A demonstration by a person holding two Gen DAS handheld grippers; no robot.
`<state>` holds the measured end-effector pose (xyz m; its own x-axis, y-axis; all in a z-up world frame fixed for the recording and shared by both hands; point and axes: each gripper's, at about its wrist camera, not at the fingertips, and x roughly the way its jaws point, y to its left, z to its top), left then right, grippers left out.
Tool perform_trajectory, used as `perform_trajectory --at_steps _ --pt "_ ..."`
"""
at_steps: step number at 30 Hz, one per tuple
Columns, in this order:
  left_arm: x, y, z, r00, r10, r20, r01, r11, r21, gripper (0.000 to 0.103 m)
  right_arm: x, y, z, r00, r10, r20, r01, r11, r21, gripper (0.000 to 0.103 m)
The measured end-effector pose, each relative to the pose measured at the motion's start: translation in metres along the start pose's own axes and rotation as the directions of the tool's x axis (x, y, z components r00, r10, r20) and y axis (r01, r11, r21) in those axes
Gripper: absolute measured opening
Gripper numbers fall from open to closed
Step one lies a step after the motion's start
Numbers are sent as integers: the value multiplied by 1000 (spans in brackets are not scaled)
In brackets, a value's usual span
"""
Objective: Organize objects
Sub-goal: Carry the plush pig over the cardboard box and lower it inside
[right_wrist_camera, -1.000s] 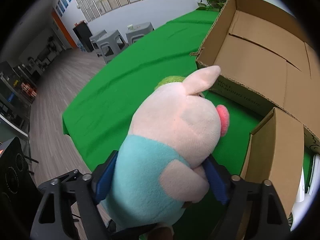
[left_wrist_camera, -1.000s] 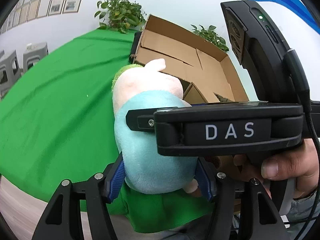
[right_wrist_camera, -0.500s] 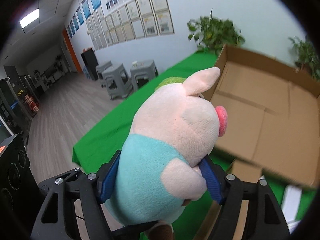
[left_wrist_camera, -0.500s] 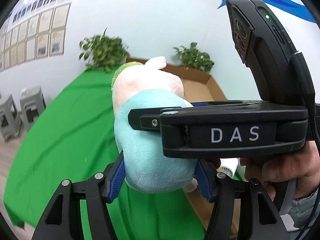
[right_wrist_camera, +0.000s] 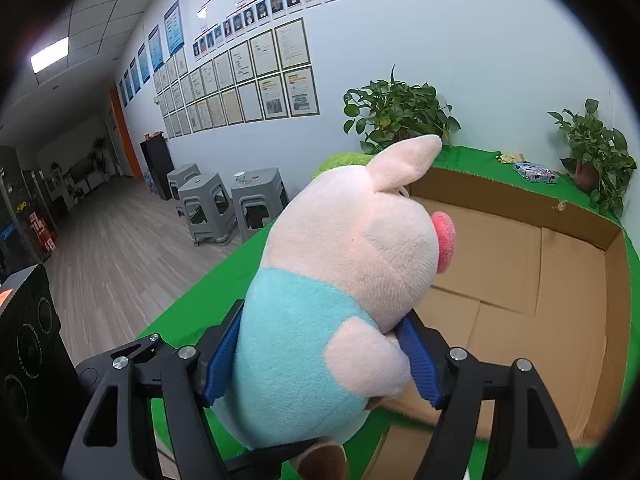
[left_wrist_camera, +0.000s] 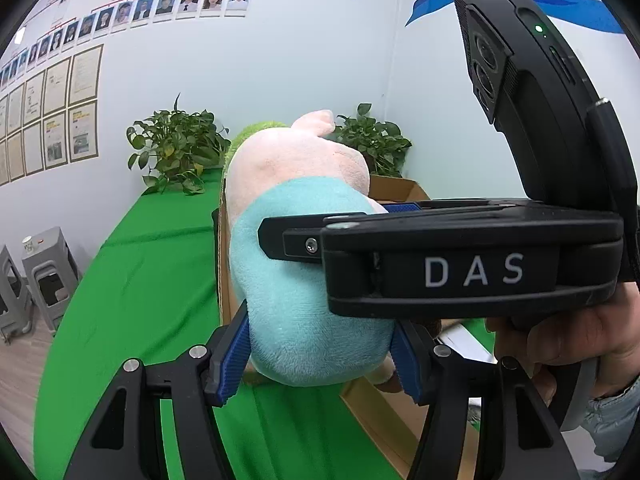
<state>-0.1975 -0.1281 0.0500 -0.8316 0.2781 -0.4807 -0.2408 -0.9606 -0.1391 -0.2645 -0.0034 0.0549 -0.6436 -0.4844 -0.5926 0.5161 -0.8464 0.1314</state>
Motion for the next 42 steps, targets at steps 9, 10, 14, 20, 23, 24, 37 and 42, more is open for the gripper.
perform_trajectory --at_steps 9,10,14,20,23,24,37,42 --pt "88 42 19 993 -70 -94 67 997 -33 60 48 -37 -1 998 -46 -40 48 997 66 70" --pt "97 45 16 992 -75 -106 70 997 -41 60 54 -41 -2 998 -49 -47 52 996 74 70" --pt "116 52 -15 986 -73 -152 64 996 -69 60 76 -50 -10 996 -49 -75 56 994 92 69" --pt "156 78 -41 977 -60 -205 41 994 -97 60 100 -60 -17 992 -22 -120 37 992 120 68" --pt "162 80 -50 977 -42 -209 22 995 -95 60 105 -60 -20 992 -14 -128 30 992 124 68" --pt "161 79 -52 978 -31 -207 13 996 -86 60 106 -61 -20 992 -11 -128 28 991 129 68" --pt "150 57 -67 985 61 -164 -68 997 -38 60 110 -71 -26 989 7 -148 24 979 203 68" --pt "150 60 -68 987 53 -153 -59 998 -34 60 112 -71 -26 988 4 -154 29 977 212 69"
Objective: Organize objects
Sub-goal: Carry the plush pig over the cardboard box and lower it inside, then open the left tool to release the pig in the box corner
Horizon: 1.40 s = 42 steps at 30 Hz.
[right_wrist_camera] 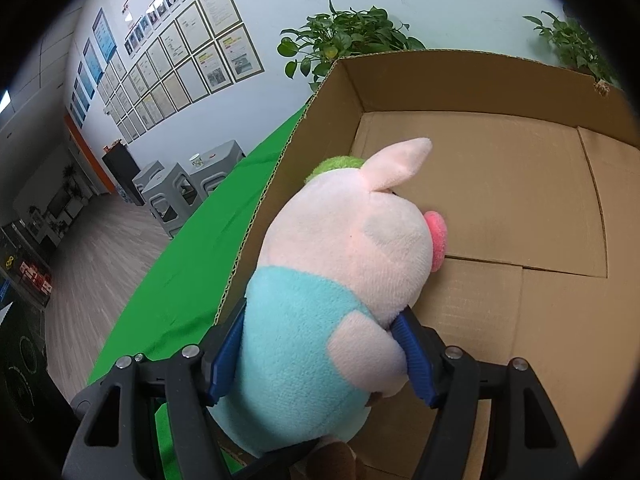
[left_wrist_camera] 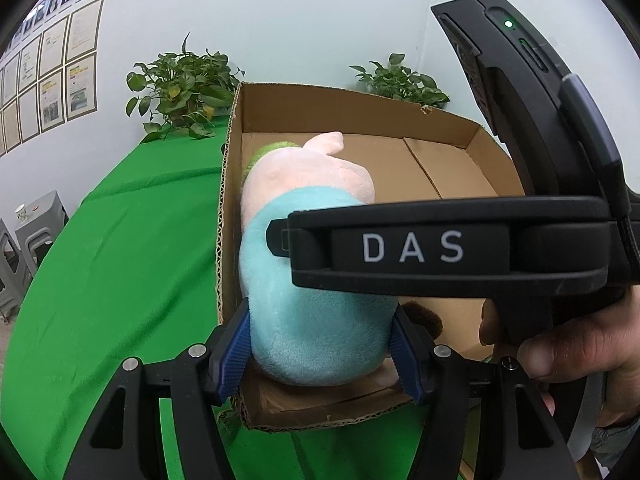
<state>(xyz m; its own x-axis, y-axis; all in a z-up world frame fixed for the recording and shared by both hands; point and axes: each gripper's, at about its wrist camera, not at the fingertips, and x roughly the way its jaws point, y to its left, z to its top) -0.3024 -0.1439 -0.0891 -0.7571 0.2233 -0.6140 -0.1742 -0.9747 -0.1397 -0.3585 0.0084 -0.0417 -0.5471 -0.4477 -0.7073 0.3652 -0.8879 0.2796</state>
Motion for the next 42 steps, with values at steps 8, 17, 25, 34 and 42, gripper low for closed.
perform_trajectory --at_steps 8,17,25,34,42 --pt "-7 -4 -4 1000 -8 9 8 1000 7 61 2 -2 2 1000 -2 -6 2 1000 6 70" --pt "-14 -8 -9 1000 -6 -2 6 1000 8 66 5 -1 3 1000 -1 -15 1 1000 11 72" --pt "-22 -4 -9 999 -30 -11 30 1000 -3 68 4 -4 5 998 33 -44 -31 998 47 84" --pt "-49 1 -9 997 -79 15 79 997 -22 85 1 -2 -1 994 42 -96 -37 998 58 85" --pt "-68 11 -10 987 -142 -71 138 988 -63 92 -8 4 -2 993 39 -110 -34 998 48 85"
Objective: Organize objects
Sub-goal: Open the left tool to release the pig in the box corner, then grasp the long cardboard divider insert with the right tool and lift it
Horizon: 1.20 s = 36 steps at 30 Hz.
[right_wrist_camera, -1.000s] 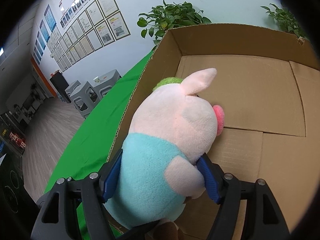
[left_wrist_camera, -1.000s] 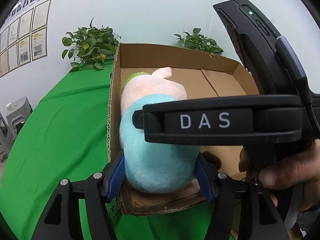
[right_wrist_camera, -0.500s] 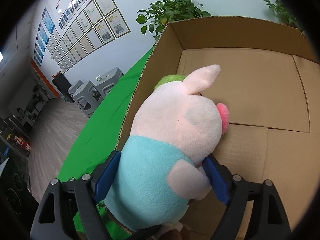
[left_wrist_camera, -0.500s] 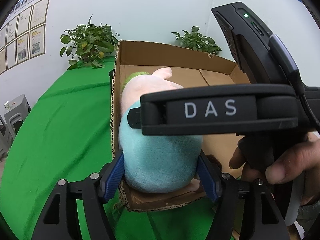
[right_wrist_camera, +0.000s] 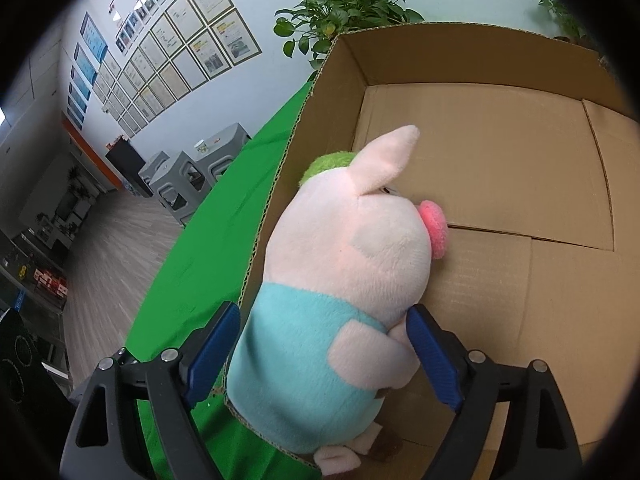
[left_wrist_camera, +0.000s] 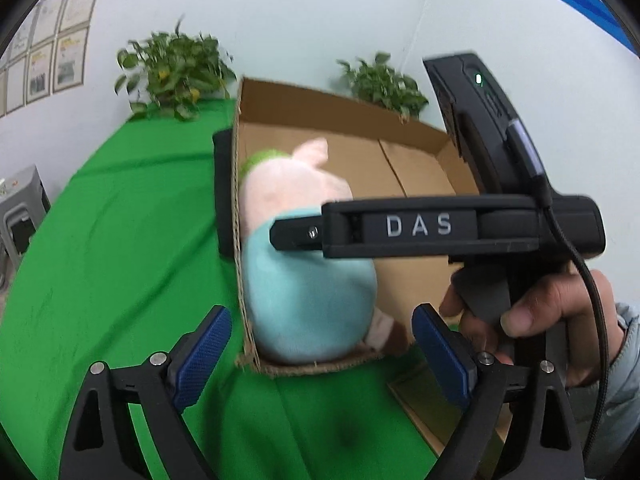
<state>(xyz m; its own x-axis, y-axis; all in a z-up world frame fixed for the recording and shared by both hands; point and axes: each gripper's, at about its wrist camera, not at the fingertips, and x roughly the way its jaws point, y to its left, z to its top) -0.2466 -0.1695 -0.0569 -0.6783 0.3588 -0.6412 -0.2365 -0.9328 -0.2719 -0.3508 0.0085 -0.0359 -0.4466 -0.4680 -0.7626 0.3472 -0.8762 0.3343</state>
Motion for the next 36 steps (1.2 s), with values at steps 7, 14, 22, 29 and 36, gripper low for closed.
perform_trajectory --at_steps 7,14,22,29,36 --pt "-1 -7 -13 989 -55 -137 54 998 -13 92 -6 4 -9 1000 -12 -2 12 1000 0 85" --pt "-5 -13 -20 987 -44 -155 43 999 -10 92 -15 7 -10 1000 -16 17 16 1000 -3 85" --pt "-10 -28 -16 990 -15 -140 16 1000 6 92 -34 10 -17 998 -33 49 34 999 -19 85" --pt "-25 -55 -14 991 27 -128 -21 999 49 92 -72 4 -28 986 -103 131 104 995 1 103" --pt "-39 -87 -34 986 15 -168 -3 997 73 92 -122 19 -72 971 -179 160 193 978 -77 103"
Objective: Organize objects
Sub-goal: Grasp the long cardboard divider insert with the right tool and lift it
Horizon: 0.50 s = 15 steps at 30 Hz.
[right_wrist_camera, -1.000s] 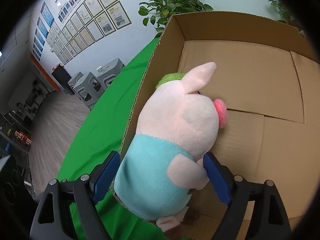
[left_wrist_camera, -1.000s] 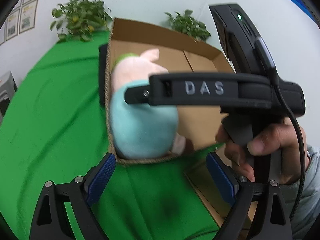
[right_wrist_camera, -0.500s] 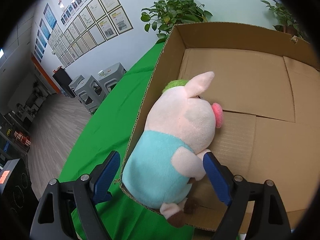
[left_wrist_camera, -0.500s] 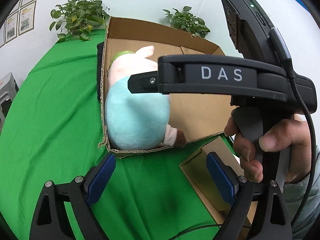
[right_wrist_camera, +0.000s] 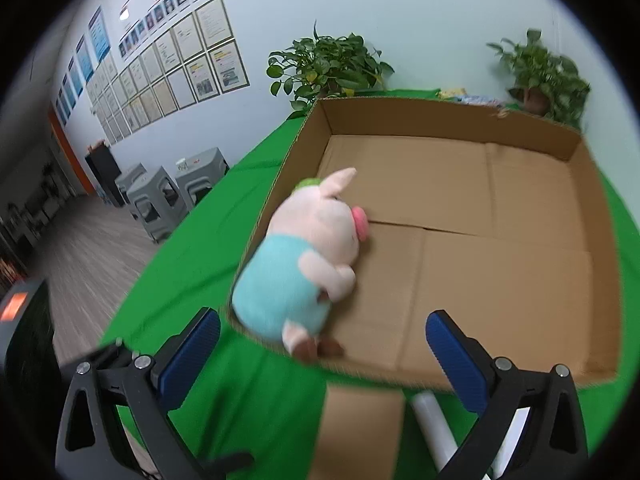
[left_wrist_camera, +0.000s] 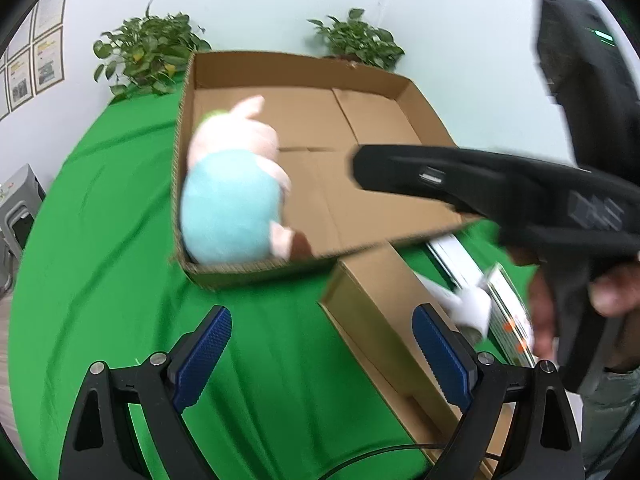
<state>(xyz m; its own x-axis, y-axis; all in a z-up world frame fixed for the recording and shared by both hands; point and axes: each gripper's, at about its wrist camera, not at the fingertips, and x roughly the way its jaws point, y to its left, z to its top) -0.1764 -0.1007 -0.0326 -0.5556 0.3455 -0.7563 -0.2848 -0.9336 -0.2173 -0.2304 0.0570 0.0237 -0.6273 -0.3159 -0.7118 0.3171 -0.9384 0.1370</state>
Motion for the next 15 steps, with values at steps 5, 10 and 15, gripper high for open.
perform_trajectory --at_steps 5,10,15 --pt "11 -35 -36 990 -39 -135 43 999 30 92 -45 3 -49 996 -92 -15 90 993 -77 103" --pt "29 -71 -64 972 -35 -231 51 997 65 95 -58 -6 -113 980 -86 -178 79 996 -47 103" --pt "29 -100 -72 969 -46 -244 73 992 104 97 -72 -14 -138 976 -74 -203 84 996 43 102"
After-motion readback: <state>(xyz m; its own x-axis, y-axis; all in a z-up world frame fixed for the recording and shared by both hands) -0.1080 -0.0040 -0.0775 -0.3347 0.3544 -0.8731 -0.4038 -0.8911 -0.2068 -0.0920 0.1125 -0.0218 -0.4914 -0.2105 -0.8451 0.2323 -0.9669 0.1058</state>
